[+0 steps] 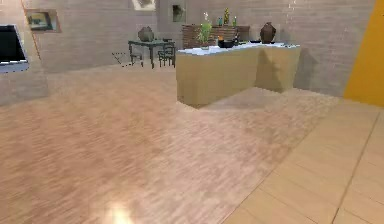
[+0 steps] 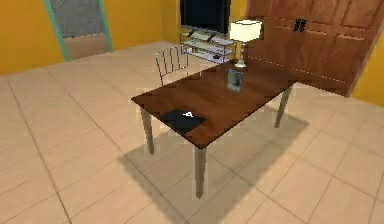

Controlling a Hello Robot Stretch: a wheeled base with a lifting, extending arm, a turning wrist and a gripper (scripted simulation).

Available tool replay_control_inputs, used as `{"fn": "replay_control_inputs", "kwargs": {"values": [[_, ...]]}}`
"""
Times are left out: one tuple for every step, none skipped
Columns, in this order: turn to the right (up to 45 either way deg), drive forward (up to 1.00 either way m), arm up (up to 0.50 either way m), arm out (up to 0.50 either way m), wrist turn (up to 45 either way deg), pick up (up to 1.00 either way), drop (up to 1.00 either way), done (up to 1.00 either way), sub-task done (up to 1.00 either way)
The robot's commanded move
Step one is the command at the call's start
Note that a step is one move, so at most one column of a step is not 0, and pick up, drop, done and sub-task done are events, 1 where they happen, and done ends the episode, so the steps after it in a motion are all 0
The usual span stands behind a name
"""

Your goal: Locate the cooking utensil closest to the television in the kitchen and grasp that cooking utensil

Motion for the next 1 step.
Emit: {"fn": "replay_control_inputs", "kwargs": {"values": [[-42.0,0.0,0.0,0.0,0.0,0.0,0.0,0.0,0.0]]}}
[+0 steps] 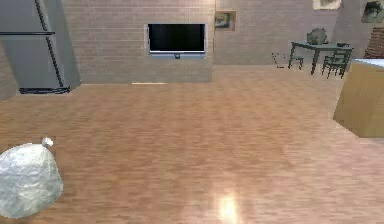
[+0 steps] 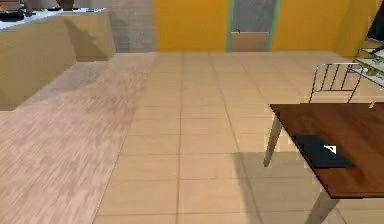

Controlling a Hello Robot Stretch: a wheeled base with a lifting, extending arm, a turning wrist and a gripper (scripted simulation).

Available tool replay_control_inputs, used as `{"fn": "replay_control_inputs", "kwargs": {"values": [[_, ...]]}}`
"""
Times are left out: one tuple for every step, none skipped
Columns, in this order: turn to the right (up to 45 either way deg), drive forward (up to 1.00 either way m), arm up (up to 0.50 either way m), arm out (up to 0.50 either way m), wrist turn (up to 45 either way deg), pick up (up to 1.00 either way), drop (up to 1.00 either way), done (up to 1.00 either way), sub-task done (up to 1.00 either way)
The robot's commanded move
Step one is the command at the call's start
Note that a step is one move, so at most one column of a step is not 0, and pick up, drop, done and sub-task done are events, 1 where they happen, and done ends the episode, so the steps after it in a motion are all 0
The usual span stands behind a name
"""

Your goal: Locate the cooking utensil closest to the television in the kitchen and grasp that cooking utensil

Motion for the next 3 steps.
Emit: {"fn": "replay_control_inputs", "kwargs": {"values": [[0.0,1.0,0.0,0.0,0.0,0.0,0.0,0.0,0.0],[0.0,1.0,0.0,0.0,0.0,0.0,0.0,0.0,0.0],[0.0,1.0,0.0,0.0,0.0,0.0,0.0,0.0,0.0]]}}
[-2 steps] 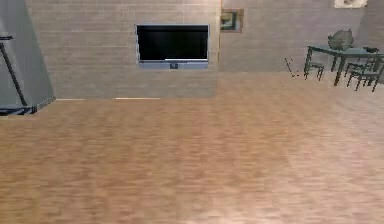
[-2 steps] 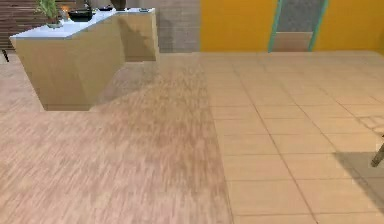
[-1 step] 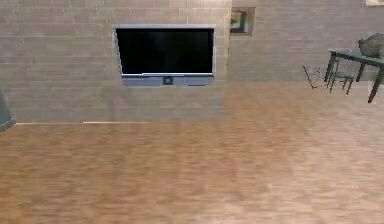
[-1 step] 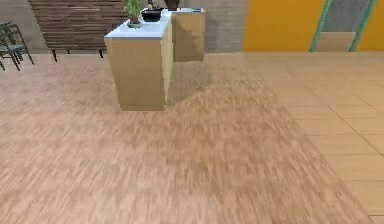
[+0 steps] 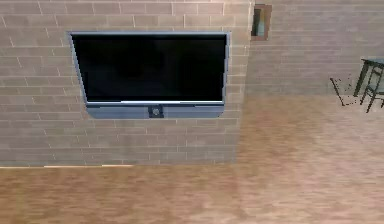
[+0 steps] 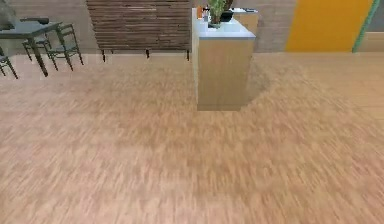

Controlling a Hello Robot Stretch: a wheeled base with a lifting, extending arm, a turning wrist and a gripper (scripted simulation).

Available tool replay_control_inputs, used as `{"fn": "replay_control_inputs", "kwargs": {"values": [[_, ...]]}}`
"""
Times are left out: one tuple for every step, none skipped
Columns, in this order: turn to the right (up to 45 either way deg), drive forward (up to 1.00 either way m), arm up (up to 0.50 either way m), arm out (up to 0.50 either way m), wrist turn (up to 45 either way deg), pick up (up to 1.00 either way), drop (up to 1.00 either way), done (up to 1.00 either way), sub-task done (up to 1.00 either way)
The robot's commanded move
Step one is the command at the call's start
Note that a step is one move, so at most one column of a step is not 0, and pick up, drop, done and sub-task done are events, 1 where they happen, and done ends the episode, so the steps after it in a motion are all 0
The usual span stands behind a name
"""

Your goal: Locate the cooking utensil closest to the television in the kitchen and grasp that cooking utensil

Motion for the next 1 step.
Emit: {"fn": "replay_control_inputs", "kwargs": {"values": [[-3.0,0.0,0.0,0.0,0.0,0.0,0.0,0.0,0.0]]}}
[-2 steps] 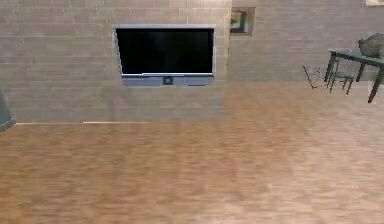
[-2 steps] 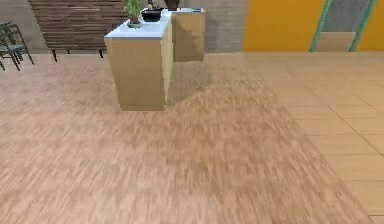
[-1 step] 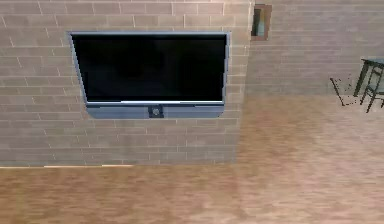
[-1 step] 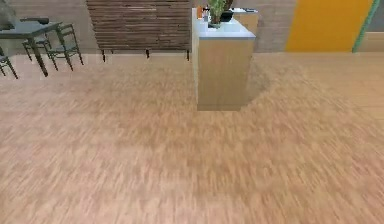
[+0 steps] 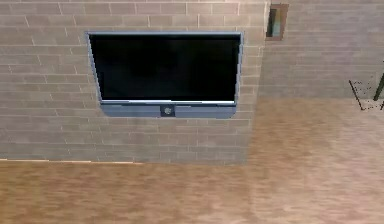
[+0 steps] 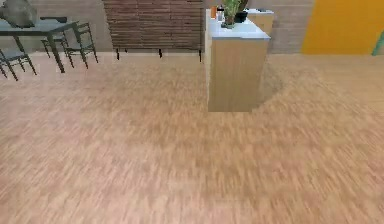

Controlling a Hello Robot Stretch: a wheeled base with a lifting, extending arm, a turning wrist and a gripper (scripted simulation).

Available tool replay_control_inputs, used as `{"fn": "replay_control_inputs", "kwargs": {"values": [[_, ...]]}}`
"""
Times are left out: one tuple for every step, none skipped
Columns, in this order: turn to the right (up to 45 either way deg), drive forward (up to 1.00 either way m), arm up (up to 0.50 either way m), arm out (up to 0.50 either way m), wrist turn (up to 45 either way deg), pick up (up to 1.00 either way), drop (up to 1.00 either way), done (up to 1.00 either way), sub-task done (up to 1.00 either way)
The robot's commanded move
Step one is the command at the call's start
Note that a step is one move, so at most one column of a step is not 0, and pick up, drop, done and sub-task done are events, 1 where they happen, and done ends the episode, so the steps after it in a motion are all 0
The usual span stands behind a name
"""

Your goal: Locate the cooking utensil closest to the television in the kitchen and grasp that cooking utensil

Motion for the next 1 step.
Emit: {"fn": "replay_control_inputs", "kwargs": {"values": [[0.0,1.0,0.0,0.0,0.0,0.0,0.0,0.0,0.0]]}}
